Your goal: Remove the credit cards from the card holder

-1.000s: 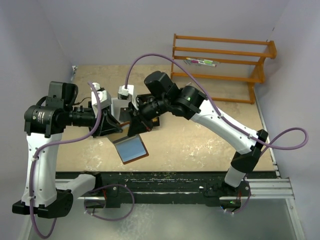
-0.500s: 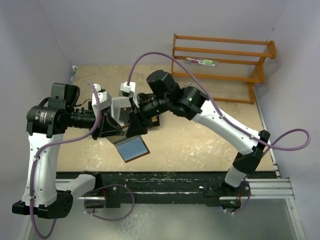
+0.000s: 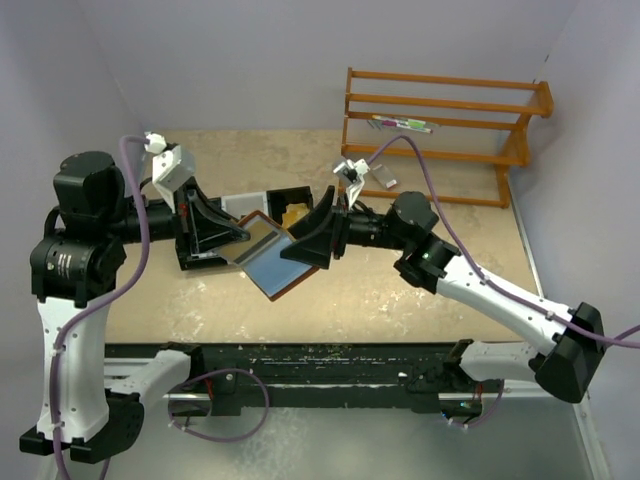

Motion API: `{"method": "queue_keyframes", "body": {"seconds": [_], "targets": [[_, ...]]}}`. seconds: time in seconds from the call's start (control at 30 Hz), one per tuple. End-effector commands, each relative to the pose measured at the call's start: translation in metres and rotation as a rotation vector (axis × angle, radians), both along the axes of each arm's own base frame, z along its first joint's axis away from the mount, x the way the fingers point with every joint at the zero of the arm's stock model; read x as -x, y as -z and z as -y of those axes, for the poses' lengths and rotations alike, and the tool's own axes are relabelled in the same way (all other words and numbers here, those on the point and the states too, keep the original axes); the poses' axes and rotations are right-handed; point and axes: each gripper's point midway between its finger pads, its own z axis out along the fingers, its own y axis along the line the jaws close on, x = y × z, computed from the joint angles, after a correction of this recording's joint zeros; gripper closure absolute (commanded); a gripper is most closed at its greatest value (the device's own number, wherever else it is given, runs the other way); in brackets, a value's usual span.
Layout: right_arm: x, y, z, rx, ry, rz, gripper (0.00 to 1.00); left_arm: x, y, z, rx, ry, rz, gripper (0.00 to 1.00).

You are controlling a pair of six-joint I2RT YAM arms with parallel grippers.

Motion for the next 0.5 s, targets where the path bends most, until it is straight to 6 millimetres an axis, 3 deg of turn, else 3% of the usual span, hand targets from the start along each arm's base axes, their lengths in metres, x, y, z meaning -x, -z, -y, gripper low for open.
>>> {"method": "queue_keyframes", "body": {"seconds": [0.0,0.2,0.27,0.33,0.37,0.4,0.47], "targets": [[0.011,-0.073,0.005,-0.257,-0.045,0.059,0.27,0.003,-0.029,0.004,0.076,0.0,0.022,1.0],[0.012,-0.079,-0.005,-0.29,-0.105,0.036,0.34,0.005,-0.026,0.003,0.075,-0.016,0.02,1.0],[0.014,-0.08,-0.007,-0.292,-0.13,0.033,0.43,0.005,-0.026,0.002,0.072,-0.027,0.021,1.0],[0.015,-0.08,-0.008,-0.289,-0.141,0.035,0.58,0.005,-0.025,0.001,0.068,-0.037,0.023,0.99],[0.016,-0.079,-0.008,-0.283,-0.143,0.038,0.68,0.005,-0.023,0.0,0.065,-0.04,0.02,0.94],[0.017,-0.08,-0.007,-0.274,-0.147,0.037,0.81,0.005,-0.021,0.0,0.061,-0.042,0.022,0.84],[0.02,-0.077,-0.007,-0.229,-0.157,0.048,0.99,0.005,-0.014,-0.002,0.043,-0.053,0.016,0.59]]}}
